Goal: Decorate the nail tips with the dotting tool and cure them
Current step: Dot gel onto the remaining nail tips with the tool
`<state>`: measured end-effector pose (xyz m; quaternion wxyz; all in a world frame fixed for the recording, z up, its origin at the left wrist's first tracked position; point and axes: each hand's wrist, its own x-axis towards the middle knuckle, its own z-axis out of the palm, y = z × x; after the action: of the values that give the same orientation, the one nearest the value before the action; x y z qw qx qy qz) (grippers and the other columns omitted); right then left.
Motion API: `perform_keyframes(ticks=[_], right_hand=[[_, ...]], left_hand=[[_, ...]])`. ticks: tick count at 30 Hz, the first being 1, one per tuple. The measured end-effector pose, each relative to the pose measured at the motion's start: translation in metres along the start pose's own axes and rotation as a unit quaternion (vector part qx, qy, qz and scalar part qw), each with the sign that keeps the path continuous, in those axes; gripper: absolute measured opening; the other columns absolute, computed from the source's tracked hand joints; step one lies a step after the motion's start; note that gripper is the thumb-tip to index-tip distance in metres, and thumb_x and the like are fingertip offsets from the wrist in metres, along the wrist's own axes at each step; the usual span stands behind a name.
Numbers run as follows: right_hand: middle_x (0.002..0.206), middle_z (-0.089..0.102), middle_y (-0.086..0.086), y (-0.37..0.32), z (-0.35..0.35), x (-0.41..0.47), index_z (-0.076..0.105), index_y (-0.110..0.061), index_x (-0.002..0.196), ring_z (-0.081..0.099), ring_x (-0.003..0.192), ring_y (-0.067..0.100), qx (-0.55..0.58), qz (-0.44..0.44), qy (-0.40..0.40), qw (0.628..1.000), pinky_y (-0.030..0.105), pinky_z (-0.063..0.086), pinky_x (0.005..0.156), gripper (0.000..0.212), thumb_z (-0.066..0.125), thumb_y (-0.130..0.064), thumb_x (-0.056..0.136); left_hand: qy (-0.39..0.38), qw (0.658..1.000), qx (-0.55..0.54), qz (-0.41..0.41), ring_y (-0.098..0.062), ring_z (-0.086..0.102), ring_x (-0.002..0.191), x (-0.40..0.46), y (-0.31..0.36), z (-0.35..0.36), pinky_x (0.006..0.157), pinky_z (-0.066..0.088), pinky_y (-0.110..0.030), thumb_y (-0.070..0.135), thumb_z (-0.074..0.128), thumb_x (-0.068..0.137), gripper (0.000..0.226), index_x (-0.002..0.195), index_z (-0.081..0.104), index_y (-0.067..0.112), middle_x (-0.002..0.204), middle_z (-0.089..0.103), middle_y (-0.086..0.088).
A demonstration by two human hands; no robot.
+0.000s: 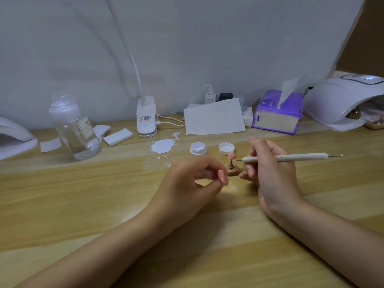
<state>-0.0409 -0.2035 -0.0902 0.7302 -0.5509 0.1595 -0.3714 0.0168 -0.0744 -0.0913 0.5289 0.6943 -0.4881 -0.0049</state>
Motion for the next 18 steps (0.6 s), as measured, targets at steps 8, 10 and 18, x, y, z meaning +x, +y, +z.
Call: perform_keyframes(ticks=[8, 10, 18], right_hand=[[0.042, 0.052, -0.004, -0.002, -0.002, 0.0, 0.06, -0.022, 0.052, 0.05, 0.04, 0.002, -0.014, -0.057, -0.049, 0.997, 0.014, 0.042, 0.043, 0.022, 0.068, -0.029, 0.071], [0.046, 0.056, -0.005, -0.006, -0.002, 0.002, 0.059, -0.02, 0.055, 0.053, 0.044, 0.004, -0.05, -0.072, -0.067, 0.994, 0.013, 0.043, 0.045, 0.02, 0.07, -0.035, 0.062], [0.043, 0.055, -0.007, -0.019, 0.022, 0.037, 0.058, -0.02, 0.051, 0.051, 0.042, 0.004, -0.237, -0.082, -0.135, 0.958, 0.022, 0.045, 0.042, 0.04, 0.059, -0.039, 0.086]], left_hand=[[-0.012, 0.985, -0.132, -0.109, -0.002, 0.064, 0.072, -0.002, -0.009, 0.002, 0.067, 0.052, -0.016, 0.0, 0.07, 0.073, 0.019, 0.065, 0.071, 0.016, 0.073, 0.071, 0.008], [-0.017, 0.986, -0.132, -0.105, -0.002, 0.063, 0.074, -0.002, -0.009, 0.003, 0.066, 0.05, -0.015, 0.0, 0.069, 0.075, 0.016, 0.067, 0.071, 0.014, 0.072, 0.071, 0.009], [-0.014, 0.983, -0.132, -0.124, -0.002, 0.068, 0.078, -0.002, -0.01, 0.004, 0.057, 0.049, -0.013, -0.001, 0.061, 0.083, 0.03, 0.071, 0.067, 0.026, 0.068, 0.069, 0.013]])
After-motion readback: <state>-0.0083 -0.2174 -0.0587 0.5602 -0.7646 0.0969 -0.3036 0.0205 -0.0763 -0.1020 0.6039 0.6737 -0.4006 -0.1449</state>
